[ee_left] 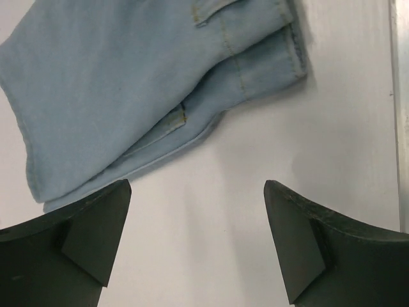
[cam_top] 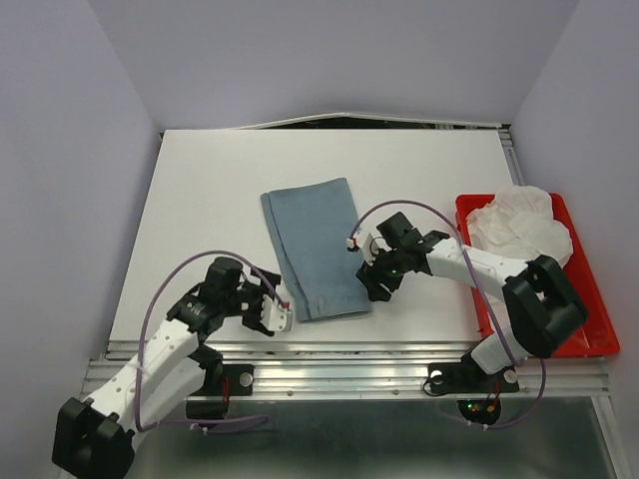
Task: Fold and stack the skirts
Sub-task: Fold the skirt
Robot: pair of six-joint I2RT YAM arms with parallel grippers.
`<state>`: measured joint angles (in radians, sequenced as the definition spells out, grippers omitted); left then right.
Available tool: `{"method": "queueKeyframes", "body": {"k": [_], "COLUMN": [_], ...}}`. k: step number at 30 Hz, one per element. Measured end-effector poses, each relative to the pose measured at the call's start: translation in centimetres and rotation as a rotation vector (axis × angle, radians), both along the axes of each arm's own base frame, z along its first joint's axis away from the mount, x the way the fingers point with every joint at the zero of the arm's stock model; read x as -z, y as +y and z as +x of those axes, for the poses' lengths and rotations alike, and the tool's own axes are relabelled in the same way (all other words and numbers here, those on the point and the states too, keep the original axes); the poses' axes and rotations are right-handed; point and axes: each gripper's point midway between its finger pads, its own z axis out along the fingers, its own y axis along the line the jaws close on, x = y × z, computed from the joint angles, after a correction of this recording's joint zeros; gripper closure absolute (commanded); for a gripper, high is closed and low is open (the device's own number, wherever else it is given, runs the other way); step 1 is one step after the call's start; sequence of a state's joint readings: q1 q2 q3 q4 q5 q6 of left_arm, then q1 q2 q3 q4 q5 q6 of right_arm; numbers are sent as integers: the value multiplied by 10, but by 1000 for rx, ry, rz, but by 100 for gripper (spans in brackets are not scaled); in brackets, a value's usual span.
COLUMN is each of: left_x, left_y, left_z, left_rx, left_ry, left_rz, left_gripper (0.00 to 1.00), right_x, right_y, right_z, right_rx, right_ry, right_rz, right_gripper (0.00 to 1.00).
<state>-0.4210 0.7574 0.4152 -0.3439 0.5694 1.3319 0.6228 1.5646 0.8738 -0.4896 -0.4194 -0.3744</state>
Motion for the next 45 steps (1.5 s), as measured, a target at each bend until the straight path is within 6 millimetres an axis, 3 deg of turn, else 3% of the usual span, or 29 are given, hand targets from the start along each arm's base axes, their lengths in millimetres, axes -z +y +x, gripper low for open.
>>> {"method": "queueKeyframes", "body": {"k": [5, 9, 12, 15, 22, 31, 40, 44, 45], "left_x": [26, 24, 29, 39, 38, 37, 43, 51, 54], "left_y": [-19, -47, -65, -75, -91, -104, -111, -112, -111], "left_z": [-30, -33, -34, -34, -44, -42, -32, -28, -28], "left_rx": [198, 278, 304, 314, 353, 310, 199, 120, 111], "left_ry": [-146, -234, -258, -266, -342, -407, -339, -270, -256], "left_rz": [51, 58, 76, 111, 118, 93, 93, 115, 122], "left_gripper": [2, 2, 2, 2, 2, 2, 30, 54, 56], "right_x": [-42, -72, -81, -71, -5, -4, -5, -5, -5], "right_y": [4, 25, 41, 52, 61, 88, 96, 96, 97], "right_z": [28, 54, 70, 79, 60, 74, 74, 74, 74], "right_rx": [35, 50, 45, 34, 20, 59, 63, 60, 59], "right_ry": [-184, -236, -240, -211, 16, 77, 100, 100, 100], "right_rz": [51, 108, 139, 142, 107, 221, 258, 264, 265], "right_gripper": [35, 34, 35, 37, 40, 41, 42, 42, 42]}}
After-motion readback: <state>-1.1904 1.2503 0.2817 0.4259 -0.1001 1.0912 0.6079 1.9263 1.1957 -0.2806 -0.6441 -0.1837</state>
